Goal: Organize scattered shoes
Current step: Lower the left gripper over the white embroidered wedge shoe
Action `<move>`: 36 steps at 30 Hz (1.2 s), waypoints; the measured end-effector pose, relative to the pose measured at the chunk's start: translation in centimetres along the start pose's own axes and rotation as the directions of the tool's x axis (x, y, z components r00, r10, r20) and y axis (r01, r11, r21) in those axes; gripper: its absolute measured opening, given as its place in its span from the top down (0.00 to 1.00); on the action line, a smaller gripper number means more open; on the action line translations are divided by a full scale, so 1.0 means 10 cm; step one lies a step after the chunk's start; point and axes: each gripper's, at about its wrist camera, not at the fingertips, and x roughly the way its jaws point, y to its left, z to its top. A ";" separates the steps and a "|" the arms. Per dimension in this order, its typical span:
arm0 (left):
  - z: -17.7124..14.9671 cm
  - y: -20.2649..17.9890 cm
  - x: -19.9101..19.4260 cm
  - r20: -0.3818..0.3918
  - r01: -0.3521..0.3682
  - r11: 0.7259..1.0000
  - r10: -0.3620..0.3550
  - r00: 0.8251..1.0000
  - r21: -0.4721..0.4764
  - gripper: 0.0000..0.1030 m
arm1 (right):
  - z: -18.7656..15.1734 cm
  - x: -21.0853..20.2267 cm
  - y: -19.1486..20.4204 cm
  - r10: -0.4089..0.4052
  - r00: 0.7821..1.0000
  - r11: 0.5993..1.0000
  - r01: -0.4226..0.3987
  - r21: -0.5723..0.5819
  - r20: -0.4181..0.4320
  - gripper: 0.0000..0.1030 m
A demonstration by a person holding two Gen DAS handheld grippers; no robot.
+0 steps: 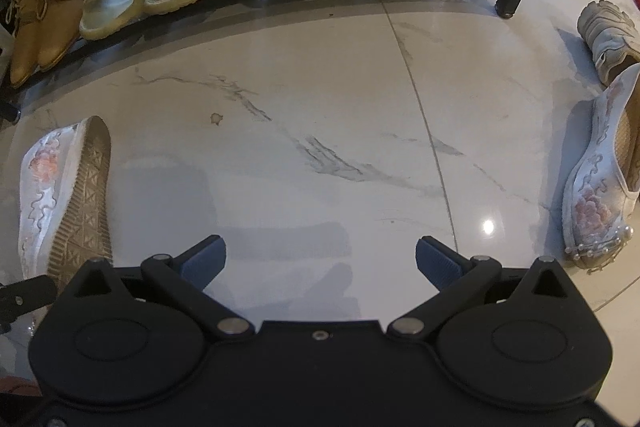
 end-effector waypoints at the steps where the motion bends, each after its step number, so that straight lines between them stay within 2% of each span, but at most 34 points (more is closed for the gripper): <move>1: 0.00 0.00 0.00 0.001 0.004 1.000 -0.004 1.000 -0.001 0.01 | 0.00 0.00 0.00 0.000 1.000 1.000 0.000 0.001 0.000 0.00; 7: 0.02 0.00 0.04 -0.012 0.017 1.000 -0.017 1.000 -0.013 0.01 | -0.01 0.00 0.02 0.005 1.000 1.000 -0.005 0.004 0.004 0.00; 17: 0.06 0.03 0.11 0.013 -0.013 1.000 0.013 1.000 -0.019 0.01 | 0.00 -0.03 0.01 0.042 0.999 0.999 -0.042 0.018 0.015 0.00; 27: 0.11 0.19 0.17 0.008 0.070 0.989 -0.070 0.998 -0.130 0.01 | 0.01 -0.05 -0.02 0.049 0.999 0.998 -0.050 0.042 0.020 0.00; 31: 0.12 0.28 0.21 -0.004 0.117 0.972 -0.120 0.993 -0.204 0.01 | 0.00 -0.05 -0.02 0.054 0.998 0.997 -0.055 0.047 0.022 0.00; 33: 0.10 0.34 0.24 -0.017 0.146 0.955 -0.155 0.988 -0.257 0.01 | 0.00 -0.05 -0.03 0.055 0.998 0.997 -0.056 0.048 0.023 0.00; 36: 0.10 0.36 0.25 -0.017 0.161 0.947 -0.172 0.985 -0.278 0.01 | 0.00 -0.06 -0.03 0.060 0.998 0.997 -0.061 0.051 0.024 0.00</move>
